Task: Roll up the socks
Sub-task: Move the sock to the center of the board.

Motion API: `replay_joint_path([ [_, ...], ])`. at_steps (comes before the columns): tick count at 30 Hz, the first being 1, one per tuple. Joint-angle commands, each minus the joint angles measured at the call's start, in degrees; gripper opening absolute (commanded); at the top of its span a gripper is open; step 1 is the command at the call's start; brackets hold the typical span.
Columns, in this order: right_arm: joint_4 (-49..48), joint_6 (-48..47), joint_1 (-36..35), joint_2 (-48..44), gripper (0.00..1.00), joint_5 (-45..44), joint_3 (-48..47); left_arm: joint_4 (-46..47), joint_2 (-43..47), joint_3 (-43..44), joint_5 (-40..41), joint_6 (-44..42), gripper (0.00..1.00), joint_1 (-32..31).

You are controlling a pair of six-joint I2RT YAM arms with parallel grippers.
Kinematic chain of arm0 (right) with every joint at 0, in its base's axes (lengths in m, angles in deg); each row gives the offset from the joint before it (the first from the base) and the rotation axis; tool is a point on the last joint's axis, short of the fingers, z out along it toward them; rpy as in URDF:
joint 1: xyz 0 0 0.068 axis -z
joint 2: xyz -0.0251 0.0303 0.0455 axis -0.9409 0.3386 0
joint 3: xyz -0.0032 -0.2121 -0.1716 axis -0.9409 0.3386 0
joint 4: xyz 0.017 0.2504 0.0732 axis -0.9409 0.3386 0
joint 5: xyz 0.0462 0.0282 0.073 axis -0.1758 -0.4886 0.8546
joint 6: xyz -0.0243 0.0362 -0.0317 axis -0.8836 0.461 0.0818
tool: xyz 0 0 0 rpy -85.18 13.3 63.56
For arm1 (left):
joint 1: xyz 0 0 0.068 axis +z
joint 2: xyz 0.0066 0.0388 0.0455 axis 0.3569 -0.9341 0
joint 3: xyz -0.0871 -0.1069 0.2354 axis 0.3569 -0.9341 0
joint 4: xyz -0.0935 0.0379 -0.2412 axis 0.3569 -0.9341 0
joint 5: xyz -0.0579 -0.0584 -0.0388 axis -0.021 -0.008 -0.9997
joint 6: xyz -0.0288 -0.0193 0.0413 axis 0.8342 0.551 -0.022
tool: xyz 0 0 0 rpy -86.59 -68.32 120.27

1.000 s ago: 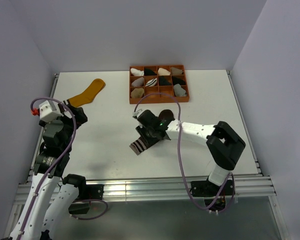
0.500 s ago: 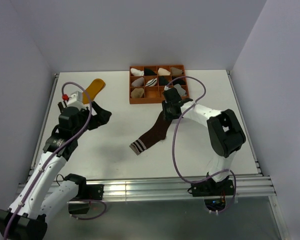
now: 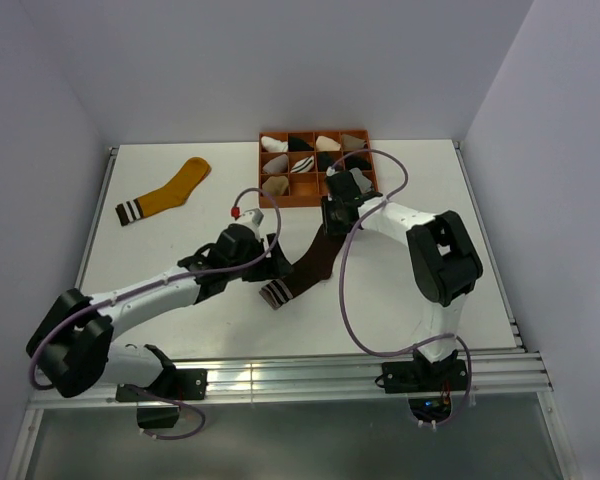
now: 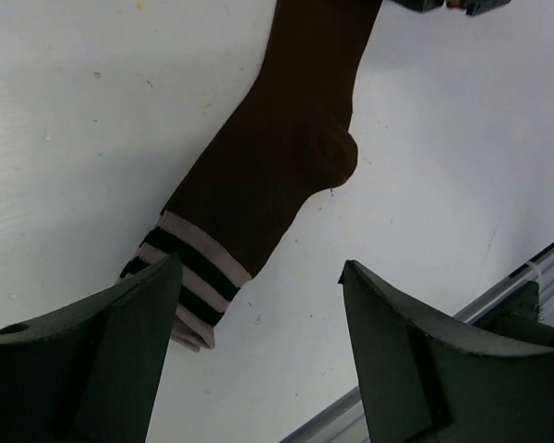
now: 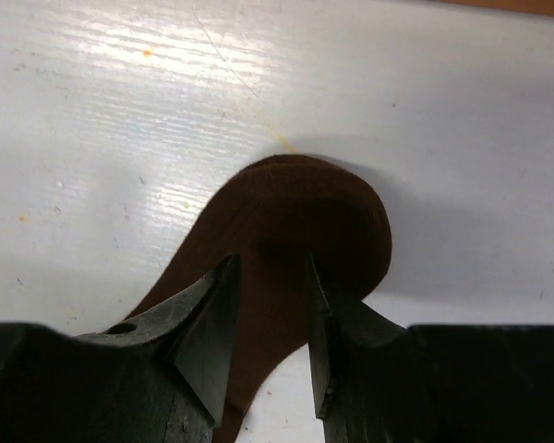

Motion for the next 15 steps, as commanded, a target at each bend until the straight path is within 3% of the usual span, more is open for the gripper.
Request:
replay_joint_path([
  [1,-1.5,-0.3,0.4,1.7,0.41,0.6,-2.6,8.5,-3.0,0.3,1.0,0.4,0.75,-2.2],
  [8,-1.5,-0.5,0.4,4.1,0.41,1.2,-3.7,8.8,-9.8,-2.5,-0.5,1.1,0.70,-5.8],
  [15,-0.2,-1.1,1.0,8.9,0.41,0.7,-8.4,5.5,-10.6,-5.4,-1.0,3.2,0.69,-5.8],
])
